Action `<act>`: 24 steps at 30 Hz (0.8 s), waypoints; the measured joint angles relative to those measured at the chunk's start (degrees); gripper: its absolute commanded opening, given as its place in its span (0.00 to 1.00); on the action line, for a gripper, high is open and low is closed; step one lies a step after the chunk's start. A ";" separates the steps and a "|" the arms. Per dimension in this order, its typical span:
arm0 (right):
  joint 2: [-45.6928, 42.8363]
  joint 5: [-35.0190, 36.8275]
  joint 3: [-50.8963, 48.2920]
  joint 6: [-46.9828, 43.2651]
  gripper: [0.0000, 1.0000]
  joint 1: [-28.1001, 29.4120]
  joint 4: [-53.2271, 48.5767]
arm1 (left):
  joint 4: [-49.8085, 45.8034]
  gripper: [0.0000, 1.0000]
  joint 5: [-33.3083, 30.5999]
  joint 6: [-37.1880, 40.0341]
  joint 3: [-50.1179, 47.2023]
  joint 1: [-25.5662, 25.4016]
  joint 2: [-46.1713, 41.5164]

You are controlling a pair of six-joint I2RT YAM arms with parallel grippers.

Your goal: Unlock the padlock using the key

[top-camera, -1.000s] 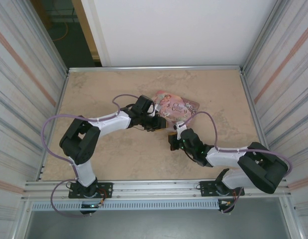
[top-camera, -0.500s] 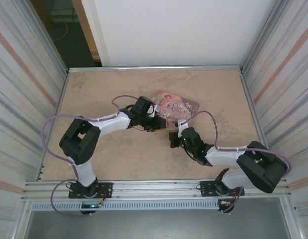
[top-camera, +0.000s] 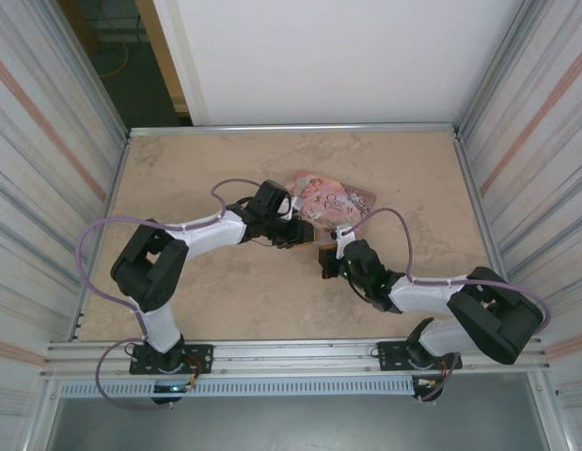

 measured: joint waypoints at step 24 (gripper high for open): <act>0.00 -1.31 0.02 0.00 0.00 0.00 0.24 | 0.66 0.16 0.00 -0.04 -0.61 0.00 -0.04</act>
